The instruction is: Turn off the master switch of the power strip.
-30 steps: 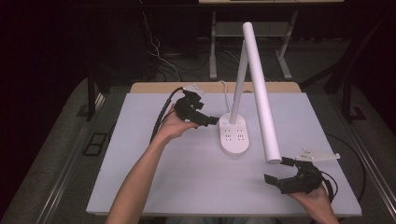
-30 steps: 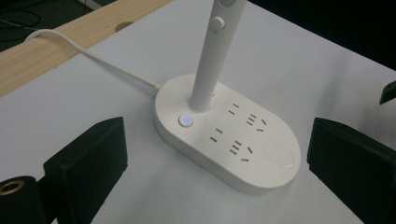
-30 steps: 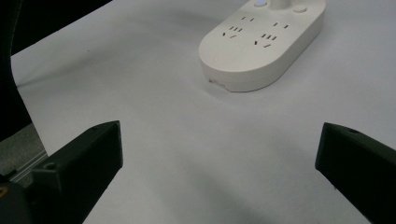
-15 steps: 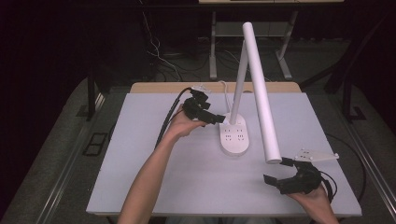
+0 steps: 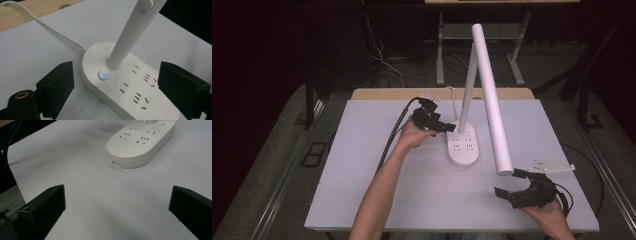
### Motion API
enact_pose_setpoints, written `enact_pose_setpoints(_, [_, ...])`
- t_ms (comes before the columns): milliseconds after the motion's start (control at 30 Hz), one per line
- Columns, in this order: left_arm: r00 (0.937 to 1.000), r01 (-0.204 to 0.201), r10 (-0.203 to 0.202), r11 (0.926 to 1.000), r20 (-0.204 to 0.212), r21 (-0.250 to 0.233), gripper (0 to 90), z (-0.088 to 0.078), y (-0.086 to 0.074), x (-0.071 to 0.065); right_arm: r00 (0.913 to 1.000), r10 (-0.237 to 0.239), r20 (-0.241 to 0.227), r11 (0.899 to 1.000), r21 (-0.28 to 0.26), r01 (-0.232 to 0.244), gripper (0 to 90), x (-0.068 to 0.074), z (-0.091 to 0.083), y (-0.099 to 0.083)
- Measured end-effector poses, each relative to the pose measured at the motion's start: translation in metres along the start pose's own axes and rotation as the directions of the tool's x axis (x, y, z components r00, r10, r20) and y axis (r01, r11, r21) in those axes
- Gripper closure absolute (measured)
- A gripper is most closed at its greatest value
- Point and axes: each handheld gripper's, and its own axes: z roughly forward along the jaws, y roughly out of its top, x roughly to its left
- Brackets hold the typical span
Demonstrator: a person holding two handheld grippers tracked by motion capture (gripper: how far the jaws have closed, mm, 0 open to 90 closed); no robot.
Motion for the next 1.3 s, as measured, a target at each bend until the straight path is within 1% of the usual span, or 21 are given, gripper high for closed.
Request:
enact_pose_setpoints(200, [0.9998, 0.02, -0.02, 0.9997, -0.003, -0.013, 15.5, 0.008, -0.002, 0.001, 1.0, -0.003, 0.0, 1.0, 0.001, 0.003, 0.0, 0.001, 0.001, 0.0])
enact_pose_setpoints(367, [0.999, 0.041, -0.041, 0.999, -0.018, -0.02, 22.5, 0.011, -0.002, 0.002, 1.0, -0.004, -0.001, 1.0, 0.002, 0.004, 0.0, 0.001, 0.001, 0.0])
enact_pose_setpoints(433, [0.998, 0.058, -0.058, 0.9979, -0.023, -0.031, 26.4, 0.012, -0.003, 0.003, 1.0, -0.004, -0.002, 1.0, 0.001, 0.004, 0.0, 0.0, 0.001, 0.0])
enact_pose_setpoints(533, [0.9972, 0.072, -0.073, 0.9964, -0.015, -0.045, 34.7, 0.014, -0.004, 0.004, 1.0, -0.001, -0.003, 1.0, 0.004, 0.001, 0.1, 0.0, 0.001, 0.0])
enact_pose_setpoints(567, [0.9962, 0.085, -0.086, 0.9952, -0.015, -0.049, 34.7, 0.015, -0.004, 0.003, 1.0, -0.001, -0.003, 1.0, 0.004, 0.001, 0.1, 0.0, 0.001, 0.0])
enact_pose_setpoints(600, [0.996, 0.086, -0.087, 0.9951, -0.017, -0.049, 36.9, 0.015, -0.004, 0.003, 1.0, -0.003, -0.002, 1.0, 0.004, 0.003, 0.1, 0.0, 0.001, 0.0])
enact_pose_setpoints(667, [0.9952, 0.097, -0.098, 0.9937, -0.006, -0.055, 42.3, 0.017, -0.004, 0.003, 1.0, -0.002, -0.003, 1.0, 0.006, 0.002, 0.0, 0.0, 0.002, 0.0])
enact_pose_setpoints(700, [0.9952, 0.098, -0.098, 0.9937, -0.003, -0.055, 48.1, 0.017, -0.004, 0.003, 1.0, -0.007, 0.001, 1.0, 0.013, 0.007, 0.0, 0.001, 0.003, 0.0])
enact_pose_setpoints(733, [0.9947, 0.102, -0.103, 0.993, 0.0, -0.059, 48.1, 0.017, -0.004, 0.003, 1.0, -0.007, 0.001, 1.0, 0.013, 0.007, 0.0, 0.001, 0.003, 0.0])
enact_pose_setpoints(767, [0.9945, 0.104, -0.104, 0.9928, 0.003, -0.06, 51.6, 0.017, -0.004, 0.003, 0.9999, -0.011, 0.002, 1.0, 0.014, 0.011, 0.1, 0.001, 0.003, 0.0])
enact_pose_setpoints(867, [0.9943, 0.106, -0.106, 0.9927, -0.002, -0.058, 61.0, 0.019, -0.005, 0.002, 1.0, -0.01, 0.001, 1.0, 0.016, 0.01, 0.0, 0.002, 0.004, 0.0])
enact_pose_setpoints(900, [0.9922, 0.125, -0.125, 0.9895, -0.001, -0.073, 64.0, 0.021, -0.005, 0.001, 1.0, -0.01, 0.0, 1.0, 0.017, 0.01, 0.1, 0.002, 0.004, 0.0])
enact_pose_setpoints(933, [0.9941, 0.108, -0.109, 0.9925, -0.002, -0.056, 67.6, 0.021, -0.005, 0.002, 0.9999, -0.01, 0.0, 1.0, 0.018, 0.01, 0.0, 0.002, 0.004, 0.0])
enact_pose_setpoints(967, [0.9945, 0.104, -0.104, 0.993, 0.003, -0.056, 70.6, 0.022, -0.005, 0.002, 0.9999, -0.01, 0.001, 1.0, 0.018, 0.01, 0.0, 0.002, 0.004, 0.0])
enact_pose_setpoints(1033, [0.9941, 0.108, -0.108, 0.9929, 0.006, -0.05, 78.4, 0.025, -0.006, 0.002, 0.9999, -0.011, -0.002, 1.0, 0.018, 0.011, 0.1, 0.001, 0.004, 0.0])
enact_pose_setpoints(1067, [0.9928, 0.119, -0.119, 0.9915, 0.009, -0.051, 78.4, 0.027, -0.007, 0.002, 0.9999, -0.011, -0.002, 1.0, 0.018, 0.011, 0.1, 0.001, 0.004, 0.0])
enact_pose_setpoints(1133, [0.9927, 0.12, -0.12, 0.992, -0.001, -0.04, 83.3, 0.029, -0.008, 0.003, 0.9999, -0.012, -0.003, 1.0, 0.02, 0.012, 0.1, 0.001, 0.004, 0.0])
enact_pose_setpoints(1167, [0.9912, 0.132, -0.132, 0.9902, -0.006, -0.047, 85.8, 0.032, -0.008, 0.003, 0.9999, -0.01, -0.003, 1.0, 0.021, 0.01, 0.1, 0.001, 0.005, 0.0])
enact_pose_setpoints(1233, [0.9922, 0.124, -0.124, 0.9918, -0.011, -0.033, 89.2, 0.034, -0.01, 0.004, 0.9999, -0.014, -0.005, 1.0, 0.022, 0.014, 0.0, 0.002, 0.005, 0.0])
enact_pose_setpoints(1267, [0.9902, 0.139, -0.139, 0.9892, -0.009, -0.048, 89.4, 0.037, -0.01, 0.003, 0.9999, -0.013, -0.007, 1.0, 0.025, 0.013, 0.0, 0.002, 0.006, 0.0])
enact_pose_setpoints(1300, [0.9922, 0.124, -0.125, 0.9917, -0.007, -0.033, 89.5, 0.038, -0.011, 0.004, 0.9998, -0.016, -0.007, 1.0, 0.024, 0.017, 0.0, 0.002, 0.006, 0.0])
